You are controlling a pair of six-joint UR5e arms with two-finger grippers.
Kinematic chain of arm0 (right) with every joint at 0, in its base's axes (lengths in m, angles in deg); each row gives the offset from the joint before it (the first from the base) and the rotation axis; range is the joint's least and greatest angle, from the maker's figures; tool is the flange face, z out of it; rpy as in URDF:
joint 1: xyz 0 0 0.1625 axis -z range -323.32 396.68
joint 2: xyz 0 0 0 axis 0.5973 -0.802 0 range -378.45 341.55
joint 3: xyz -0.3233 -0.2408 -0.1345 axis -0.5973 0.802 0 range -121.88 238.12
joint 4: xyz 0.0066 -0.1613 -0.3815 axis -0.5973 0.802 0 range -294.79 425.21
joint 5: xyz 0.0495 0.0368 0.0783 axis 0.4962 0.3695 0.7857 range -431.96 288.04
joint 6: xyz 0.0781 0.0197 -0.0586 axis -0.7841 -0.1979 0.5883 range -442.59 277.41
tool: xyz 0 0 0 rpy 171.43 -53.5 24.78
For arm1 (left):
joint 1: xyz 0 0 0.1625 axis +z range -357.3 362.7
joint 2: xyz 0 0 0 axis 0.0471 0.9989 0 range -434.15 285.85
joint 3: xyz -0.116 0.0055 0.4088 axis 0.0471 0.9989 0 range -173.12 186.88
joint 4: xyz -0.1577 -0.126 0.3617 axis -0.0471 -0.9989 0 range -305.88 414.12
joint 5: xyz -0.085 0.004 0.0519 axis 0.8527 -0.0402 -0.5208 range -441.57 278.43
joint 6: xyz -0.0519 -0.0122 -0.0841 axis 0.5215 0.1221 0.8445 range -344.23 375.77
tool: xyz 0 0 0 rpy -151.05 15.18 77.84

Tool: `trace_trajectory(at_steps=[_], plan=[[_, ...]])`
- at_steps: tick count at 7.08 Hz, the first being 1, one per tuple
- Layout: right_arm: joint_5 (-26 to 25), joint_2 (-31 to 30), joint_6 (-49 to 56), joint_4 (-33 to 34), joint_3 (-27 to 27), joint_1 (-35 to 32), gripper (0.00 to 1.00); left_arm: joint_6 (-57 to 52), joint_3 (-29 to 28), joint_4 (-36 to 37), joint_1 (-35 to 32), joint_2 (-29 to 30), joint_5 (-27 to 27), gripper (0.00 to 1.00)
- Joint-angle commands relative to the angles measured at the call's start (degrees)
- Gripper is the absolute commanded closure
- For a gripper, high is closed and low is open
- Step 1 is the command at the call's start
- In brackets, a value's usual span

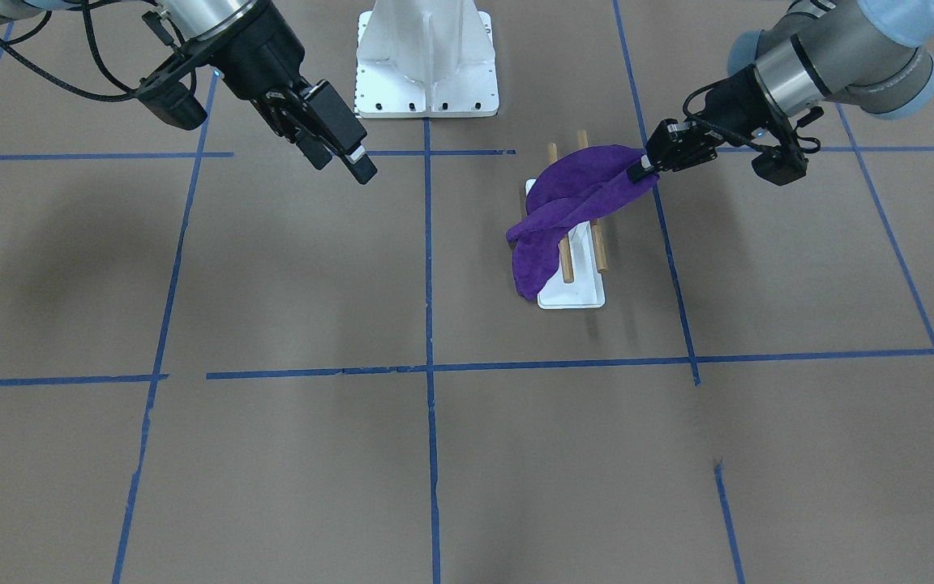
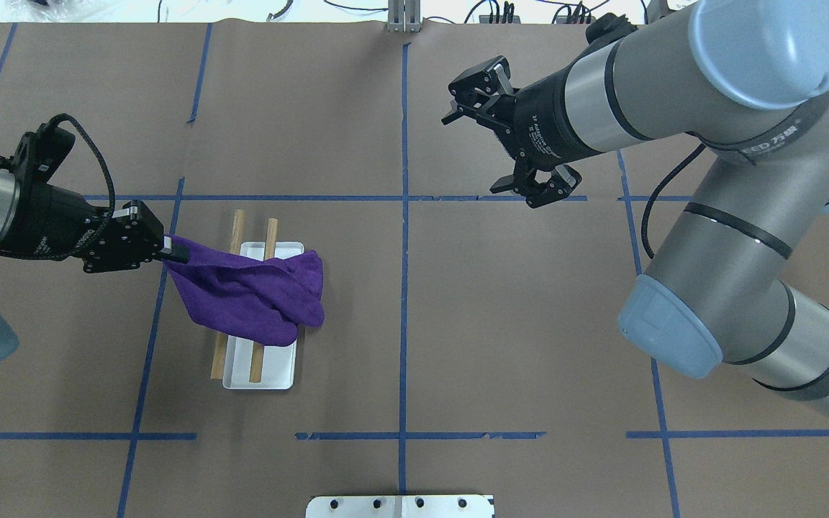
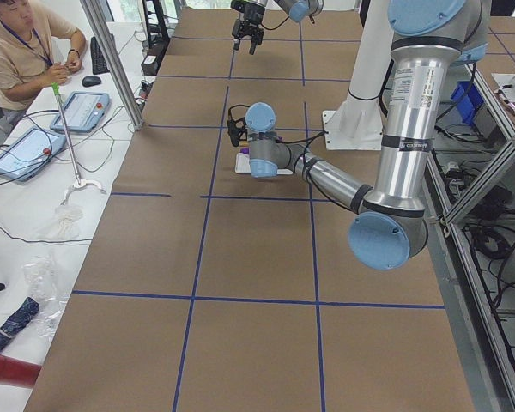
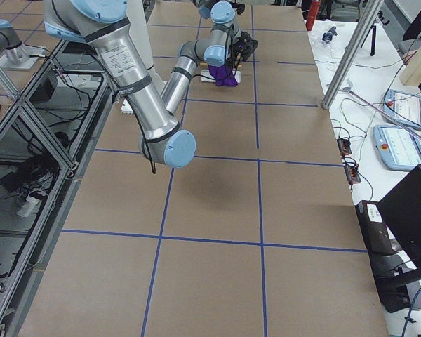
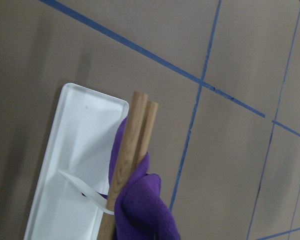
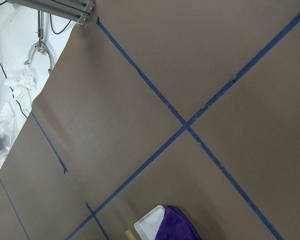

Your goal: Hang towel on rack

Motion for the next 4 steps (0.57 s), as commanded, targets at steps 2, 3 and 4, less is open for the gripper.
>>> trace_trajectory(at_steps=[2,3,4], plan=[[-0.1,-1.6,2.6,0.0,0.5,-1.4,0.00,-1.7,-6.2,-0.1,-0.4,-0.2,-4.5,1.00],[-0.1,-1.7,2.6,0.0,0.5,-1.5,0.00,-3.2,-7.4,-0.1,-0.6,-0.4,-5.5,1.00],[-0.1,-1.7,2.6,0.1,0.4,-1.6,0.00,-3.7,-8.5,-0.1,-0.6,-0.6,-7.3,1.00]])
